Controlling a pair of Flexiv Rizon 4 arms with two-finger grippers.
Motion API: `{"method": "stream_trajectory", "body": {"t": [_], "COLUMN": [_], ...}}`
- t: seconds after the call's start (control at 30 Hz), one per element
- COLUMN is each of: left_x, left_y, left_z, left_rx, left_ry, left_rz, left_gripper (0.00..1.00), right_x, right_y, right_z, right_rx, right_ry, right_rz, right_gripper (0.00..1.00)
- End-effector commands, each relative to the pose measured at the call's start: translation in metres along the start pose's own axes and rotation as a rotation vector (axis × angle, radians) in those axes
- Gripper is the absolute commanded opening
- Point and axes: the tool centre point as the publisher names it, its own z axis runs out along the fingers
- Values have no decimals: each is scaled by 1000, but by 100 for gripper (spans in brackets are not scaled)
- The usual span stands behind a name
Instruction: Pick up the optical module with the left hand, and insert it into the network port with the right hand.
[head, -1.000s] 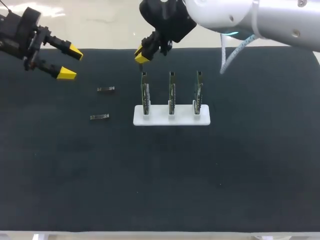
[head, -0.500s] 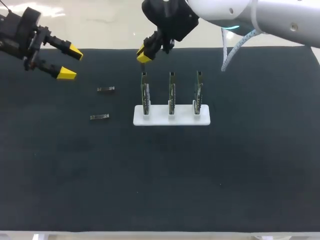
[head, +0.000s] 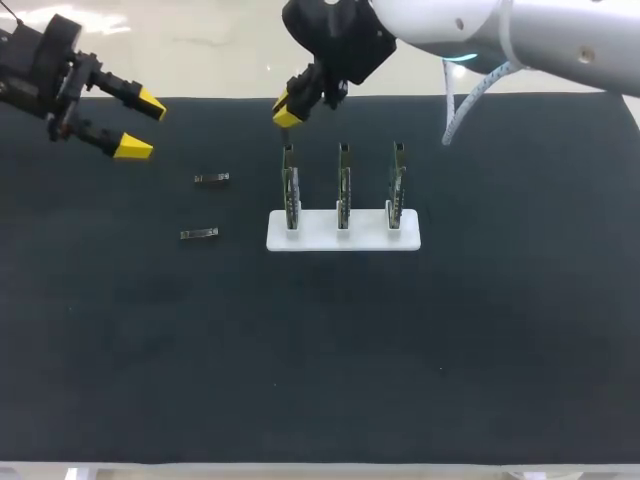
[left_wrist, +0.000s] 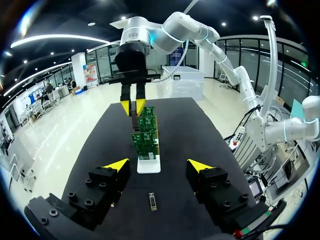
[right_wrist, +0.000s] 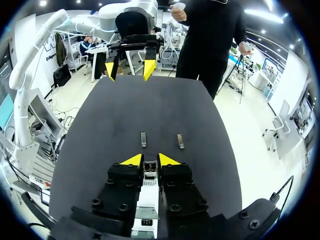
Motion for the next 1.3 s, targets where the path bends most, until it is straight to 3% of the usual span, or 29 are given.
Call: {"method": "stream_trajectory", "body": {"t": [0.03, 1.3], "left_x": [0, 0], "left_y": [1, 1], "left_z": [0, 0], "left_rx": [1, 1], "left_ry": [3, 3], "left_rz": [-1, -1], "left_gripper": [100, 100], "right_x": [3, 14], "right_y": [4, 0], "right_z": [-1, 9], "right_rx": [5, 13], "right_ry": [-5, -32], "right_rz": [2, -8], "right_gripper": [0, 0]}}
